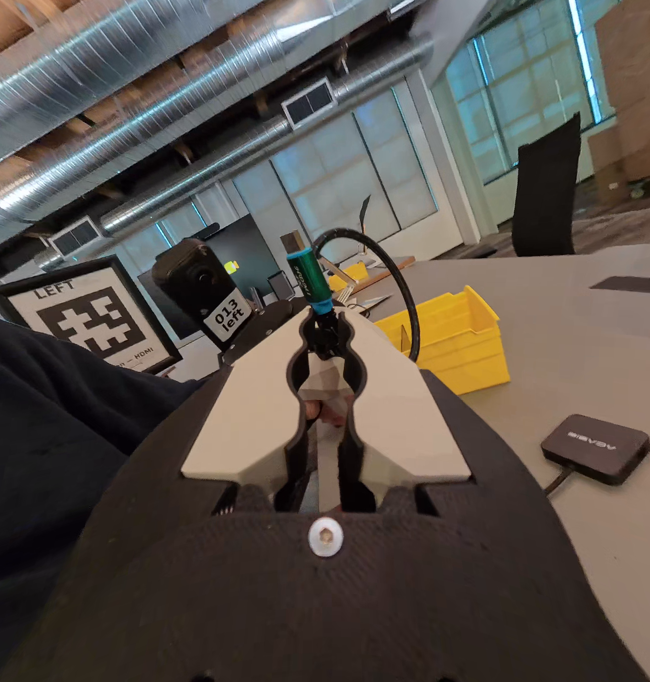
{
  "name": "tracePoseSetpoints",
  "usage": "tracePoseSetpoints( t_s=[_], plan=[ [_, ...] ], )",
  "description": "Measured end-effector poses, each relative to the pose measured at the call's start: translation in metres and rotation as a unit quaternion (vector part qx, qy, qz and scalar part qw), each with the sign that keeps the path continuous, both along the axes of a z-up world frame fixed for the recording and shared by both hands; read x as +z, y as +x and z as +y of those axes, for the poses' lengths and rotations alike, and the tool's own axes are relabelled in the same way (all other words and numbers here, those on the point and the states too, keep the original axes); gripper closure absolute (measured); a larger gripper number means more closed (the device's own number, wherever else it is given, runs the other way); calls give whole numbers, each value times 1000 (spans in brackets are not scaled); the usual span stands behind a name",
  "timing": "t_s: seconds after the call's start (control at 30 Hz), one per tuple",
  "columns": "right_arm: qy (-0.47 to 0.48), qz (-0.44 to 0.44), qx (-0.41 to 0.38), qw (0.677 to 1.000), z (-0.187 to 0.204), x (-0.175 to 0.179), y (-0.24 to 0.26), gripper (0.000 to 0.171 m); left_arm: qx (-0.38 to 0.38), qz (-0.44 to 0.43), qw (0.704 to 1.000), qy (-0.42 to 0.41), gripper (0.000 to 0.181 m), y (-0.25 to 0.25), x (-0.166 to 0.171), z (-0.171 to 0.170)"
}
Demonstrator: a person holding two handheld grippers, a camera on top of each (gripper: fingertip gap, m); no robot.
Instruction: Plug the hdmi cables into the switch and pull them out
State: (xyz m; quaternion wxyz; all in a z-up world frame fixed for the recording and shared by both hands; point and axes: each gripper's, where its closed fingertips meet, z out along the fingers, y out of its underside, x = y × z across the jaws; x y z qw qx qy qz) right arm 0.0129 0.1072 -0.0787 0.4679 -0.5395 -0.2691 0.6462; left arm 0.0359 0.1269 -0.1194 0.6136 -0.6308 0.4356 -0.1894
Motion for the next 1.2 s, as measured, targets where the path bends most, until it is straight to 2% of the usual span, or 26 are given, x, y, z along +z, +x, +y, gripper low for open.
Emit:
tracePoseSetpoints(
  t_s=[0.13,0.47,0.6,0.73,0.9,1.0,1.2],
  plan=[
    [37,-7,-12,999,-4,7,-2,163,-44,-64,994,-70,169,4,7,-10],
    [178,-89,-107,974,-10,21,1,167,-89,-151,972,-157,169,8,24,-22],
    [191,-88,-117,971,-14,31,1,167,-84,-146,977,-130,170,8,35,-27],
    [164,-53,-87,981,-20,33,-1,164,-82,-146,979,-114,170,9,39,-29],
    [138,-32,-70,987,-20,32,2,171,-77,-129,984,-96,170,9,40,-30],
    [133,-28,-67,989,-20,34,0,163,-73,-119,986,-91,170,10,38,-30],
    [147,-42,-75,985,-20,33,2,171,-68,-119,986,-99,170,9,36,-29]
  ],
)
